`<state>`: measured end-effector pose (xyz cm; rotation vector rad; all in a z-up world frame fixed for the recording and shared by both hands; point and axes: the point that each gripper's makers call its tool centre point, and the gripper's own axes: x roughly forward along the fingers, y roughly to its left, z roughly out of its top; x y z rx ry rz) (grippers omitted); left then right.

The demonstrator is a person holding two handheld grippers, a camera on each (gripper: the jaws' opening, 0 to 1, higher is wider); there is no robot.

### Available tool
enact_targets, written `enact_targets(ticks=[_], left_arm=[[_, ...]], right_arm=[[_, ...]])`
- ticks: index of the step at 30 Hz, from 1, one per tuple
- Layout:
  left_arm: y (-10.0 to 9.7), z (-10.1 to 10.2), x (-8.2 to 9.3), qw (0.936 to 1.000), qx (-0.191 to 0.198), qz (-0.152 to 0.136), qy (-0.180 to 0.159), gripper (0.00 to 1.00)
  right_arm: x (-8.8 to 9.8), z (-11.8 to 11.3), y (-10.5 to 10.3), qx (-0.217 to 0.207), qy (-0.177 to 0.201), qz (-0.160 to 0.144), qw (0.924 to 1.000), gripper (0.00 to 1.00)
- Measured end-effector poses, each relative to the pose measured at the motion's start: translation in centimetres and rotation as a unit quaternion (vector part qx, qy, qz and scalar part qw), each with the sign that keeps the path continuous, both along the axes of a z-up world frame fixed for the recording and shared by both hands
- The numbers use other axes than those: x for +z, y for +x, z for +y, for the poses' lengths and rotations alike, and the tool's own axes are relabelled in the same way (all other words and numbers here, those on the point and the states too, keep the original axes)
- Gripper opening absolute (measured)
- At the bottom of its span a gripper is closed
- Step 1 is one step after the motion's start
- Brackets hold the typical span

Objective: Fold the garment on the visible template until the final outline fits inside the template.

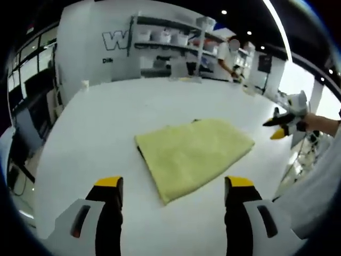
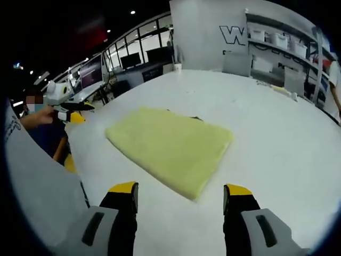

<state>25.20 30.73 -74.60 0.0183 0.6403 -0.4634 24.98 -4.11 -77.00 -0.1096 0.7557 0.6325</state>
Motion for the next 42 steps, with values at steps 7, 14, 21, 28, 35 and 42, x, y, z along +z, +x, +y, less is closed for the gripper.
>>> enact_targets(ticks=[7, 14, 21, 28, 35, 42], left_arm=[[-0.4, -0.3, 0.0, 1.0000, -0.001, 0.002, 0.001, 0.72], [-0.6, -0.2, -0.3, 1.0000, 0.000, 0.009, 0.004, 0.72], [-0.3, -0.3, -0.5, 0.9999, 0.003, 0.012, 0.002, 0.71], [-0.3, 0.0, -0.6, 0.9999, 0.011, 0.012, -0.001, 0.70], [-0.5, 0.5, -0.8, 0.9997, 0.022, 0.014, 0.000, 0.70], [0.7, 4.2, 0.7, 0.9978, 0.066, 0.001, 0.011, 0.72]], right_arm=[[0.1, 0.2, -0.1, 0.007, 0.005, -0.001, 1.0000, 0.62], [-0.2, -0.1, -0.1, 0.004, 0.003, 0.008, 1.0000, 0.60], [-0.3, -0.1, -0.3, 0.003, 0.003, 0.012, 0.9999, 0.60], [-0.3, 0.0, -0.1, 0.006, 0.004, 0.014, 0.9999, 0.59], [-0.4, 0.0, 0.2, 0.010, 0.003, 0.014, 0.9998, 0.59], [-0.4, -0.2, 0.4, 0.013, 0.004, 0.014, 0.9998, 0.59]])
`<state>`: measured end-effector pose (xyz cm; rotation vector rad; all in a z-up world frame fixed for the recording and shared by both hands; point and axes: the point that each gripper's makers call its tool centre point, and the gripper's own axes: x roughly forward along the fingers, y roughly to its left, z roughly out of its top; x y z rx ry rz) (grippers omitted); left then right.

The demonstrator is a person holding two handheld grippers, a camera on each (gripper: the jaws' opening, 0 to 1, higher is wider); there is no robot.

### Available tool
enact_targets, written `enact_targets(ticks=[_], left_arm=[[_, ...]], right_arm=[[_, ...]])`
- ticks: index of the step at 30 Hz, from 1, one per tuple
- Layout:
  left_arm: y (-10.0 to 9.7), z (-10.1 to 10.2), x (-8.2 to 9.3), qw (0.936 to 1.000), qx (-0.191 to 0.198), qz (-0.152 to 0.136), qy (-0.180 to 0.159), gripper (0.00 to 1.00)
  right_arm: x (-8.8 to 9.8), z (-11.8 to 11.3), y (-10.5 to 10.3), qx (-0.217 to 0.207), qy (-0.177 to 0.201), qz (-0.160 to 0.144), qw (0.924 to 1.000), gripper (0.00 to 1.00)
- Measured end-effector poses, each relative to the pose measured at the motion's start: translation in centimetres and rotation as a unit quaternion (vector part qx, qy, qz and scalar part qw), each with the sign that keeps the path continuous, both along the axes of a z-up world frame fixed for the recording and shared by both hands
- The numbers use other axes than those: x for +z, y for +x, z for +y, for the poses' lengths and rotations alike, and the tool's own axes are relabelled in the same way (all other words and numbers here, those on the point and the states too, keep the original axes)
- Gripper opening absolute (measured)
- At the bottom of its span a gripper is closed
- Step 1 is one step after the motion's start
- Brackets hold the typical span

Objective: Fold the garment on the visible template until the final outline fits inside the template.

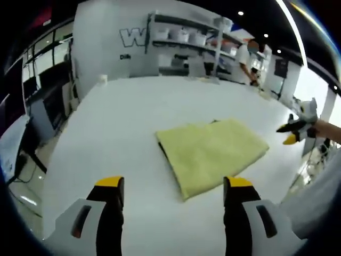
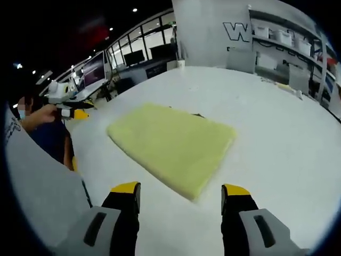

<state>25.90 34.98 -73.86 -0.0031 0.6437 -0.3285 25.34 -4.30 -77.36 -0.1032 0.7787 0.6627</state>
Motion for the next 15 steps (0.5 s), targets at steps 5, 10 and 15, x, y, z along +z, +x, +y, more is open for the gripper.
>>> enact_targets(ticks=[5, 10, 15], left_arm=[[0.0, 0.0, 0.3, 0.9998, -0.019, 0.000, 0.005, 0.72], [-0.6, -1.5, -0.7, 0.9993, -0.035, 0.015, -0.001, 0.71], [-0.8, -2.3, -0.7, 0.9991, -0.037, 0.017, -0.008, 0.71]], right_arm=[[-0.1, -0.2, -0.1, -0.005, 0.001, 0.001, 1.0000, 0.59], [-0.1, -0.2, -0.2, -0.007, 0.003, 0.002, 1.0000, 0.59], [-0.2, -0.3, -0.2, -0.006, 0.002, 0.004, 1.0000, 0.59]])
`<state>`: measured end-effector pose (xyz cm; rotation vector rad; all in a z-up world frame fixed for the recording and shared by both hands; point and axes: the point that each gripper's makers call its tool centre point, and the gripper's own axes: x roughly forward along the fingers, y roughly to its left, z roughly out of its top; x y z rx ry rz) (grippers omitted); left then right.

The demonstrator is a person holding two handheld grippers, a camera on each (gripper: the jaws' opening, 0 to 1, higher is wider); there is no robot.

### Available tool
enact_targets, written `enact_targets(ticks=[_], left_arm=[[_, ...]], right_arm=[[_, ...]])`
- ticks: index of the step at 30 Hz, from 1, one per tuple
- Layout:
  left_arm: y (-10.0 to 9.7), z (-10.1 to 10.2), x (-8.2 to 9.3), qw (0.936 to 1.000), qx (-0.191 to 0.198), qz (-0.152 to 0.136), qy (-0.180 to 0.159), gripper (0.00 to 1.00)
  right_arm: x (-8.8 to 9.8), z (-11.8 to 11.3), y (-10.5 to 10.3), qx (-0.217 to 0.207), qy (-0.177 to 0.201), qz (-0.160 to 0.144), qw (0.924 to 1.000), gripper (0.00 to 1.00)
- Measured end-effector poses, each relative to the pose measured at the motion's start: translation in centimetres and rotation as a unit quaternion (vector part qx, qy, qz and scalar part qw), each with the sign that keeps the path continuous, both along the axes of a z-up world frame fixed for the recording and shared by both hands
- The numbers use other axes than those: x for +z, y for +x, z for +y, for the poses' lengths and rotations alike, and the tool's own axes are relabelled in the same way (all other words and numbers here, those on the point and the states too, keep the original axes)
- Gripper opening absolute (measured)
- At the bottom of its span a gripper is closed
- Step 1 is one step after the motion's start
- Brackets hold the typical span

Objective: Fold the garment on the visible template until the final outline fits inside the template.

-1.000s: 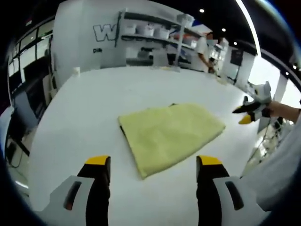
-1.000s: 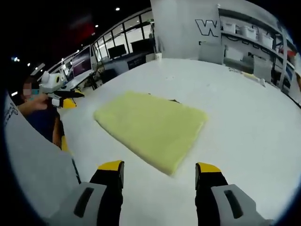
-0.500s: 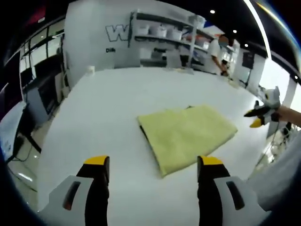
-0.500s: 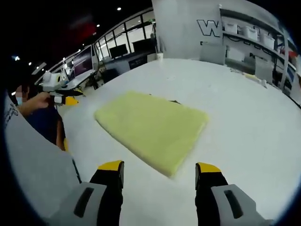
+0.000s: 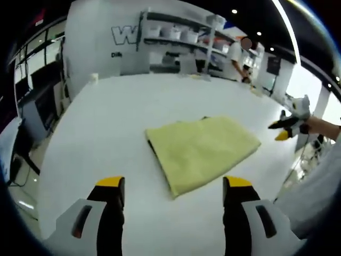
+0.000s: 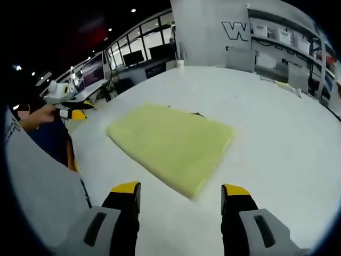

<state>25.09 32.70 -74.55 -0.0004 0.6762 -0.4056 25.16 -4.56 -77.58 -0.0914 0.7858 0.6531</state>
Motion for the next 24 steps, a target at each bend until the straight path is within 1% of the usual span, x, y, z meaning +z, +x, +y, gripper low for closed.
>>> enact_targets(ticks=[8, 11, 17, 24], left_arm=[[0.2, -0.1, 0.0, 1.0000, -0.001, -0.002, -0.003, 0.71], [0.2, -0.6, -0.2, 1.0000, -0.003, 0.000, -0.008, 0.71], [0.2, -0.6, -1.1, 0.9999, -0.003, 0.007, -0.013, 0.71], [-0.1, -1.0, -1.0, 0.9998, -0.007, 0.012, -0.015, 0.71]], right_arm=[[0.0, 0.0, 0.0, 0.001, -0.003, 0.002, 1.0000, 0.59], [0.0, -0.1, 0.1, 0.000, -0.007, 0.004, 1.0000, 0.59], [-0.3, -0.2, 0.0, -0.003, -0.009, 0.009, 0.9999, 0.59], [-0.2, 0.0, 0.0, -0.007, -0.005, 0.008, 0.9999, 0.59]])
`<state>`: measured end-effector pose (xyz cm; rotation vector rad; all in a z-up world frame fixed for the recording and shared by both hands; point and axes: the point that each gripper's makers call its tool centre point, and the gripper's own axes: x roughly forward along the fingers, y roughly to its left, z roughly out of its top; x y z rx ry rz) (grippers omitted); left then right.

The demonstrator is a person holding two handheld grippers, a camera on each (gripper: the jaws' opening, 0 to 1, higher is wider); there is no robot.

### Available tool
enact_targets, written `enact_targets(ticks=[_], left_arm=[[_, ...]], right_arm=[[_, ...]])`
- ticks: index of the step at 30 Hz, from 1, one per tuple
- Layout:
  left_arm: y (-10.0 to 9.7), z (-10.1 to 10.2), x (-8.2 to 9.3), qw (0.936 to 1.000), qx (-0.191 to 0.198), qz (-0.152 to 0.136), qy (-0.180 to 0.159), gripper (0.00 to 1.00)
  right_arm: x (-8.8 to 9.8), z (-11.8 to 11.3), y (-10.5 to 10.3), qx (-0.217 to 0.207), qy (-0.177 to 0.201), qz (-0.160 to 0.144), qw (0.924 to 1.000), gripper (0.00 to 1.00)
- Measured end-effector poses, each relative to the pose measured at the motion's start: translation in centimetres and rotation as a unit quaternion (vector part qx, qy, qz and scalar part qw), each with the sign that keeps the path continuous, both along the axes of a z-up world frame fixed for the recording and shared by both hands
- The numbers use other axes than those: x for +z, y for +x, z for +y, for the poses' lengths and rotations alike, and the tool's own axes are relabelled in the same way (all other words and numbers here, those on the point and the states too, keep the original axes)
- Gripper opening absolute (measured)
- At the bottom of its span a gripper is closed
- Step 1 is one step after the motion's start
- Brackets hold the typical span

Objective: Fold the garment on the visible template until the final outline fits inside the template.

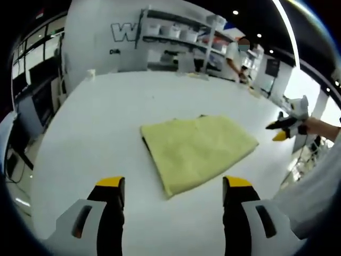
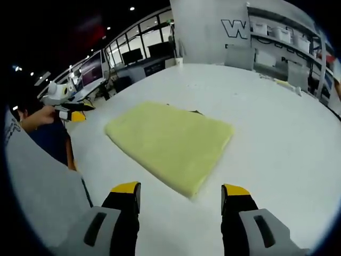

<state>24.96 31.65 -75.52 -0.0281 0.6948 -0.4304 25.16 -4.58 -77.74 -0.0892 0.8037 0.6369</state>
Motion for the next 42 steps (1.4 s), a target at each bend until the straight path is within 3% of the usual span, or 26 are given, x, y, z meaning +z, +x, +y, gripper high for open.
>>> enact_targets(ticks=[21, 34, 42], left_arm=[[-0.3, 0.2, -1.0, 0.9999, 0.001, 0.014, -0.001, 0.70], [-0.1, -0.5, -2.3, 0.9996, -0.001, 0.027, -0.007, 0.69], [0.3, -0.5, -2.1, 0.9996, -0.004, 0.024, -0.011, 0.70]], right_arm=[[-0.8, 0.8, 1.7, 0.014, 0.000, 0.011, 0.9998, 0.59], [-1.3, 0.2, 0.9, 0.004, -0.001, 0.020, 0.9998, 0.60], [-1.1, 0.0, 0.9, 0.002, 0.000, 0.018, 0.9998, 0.62]])
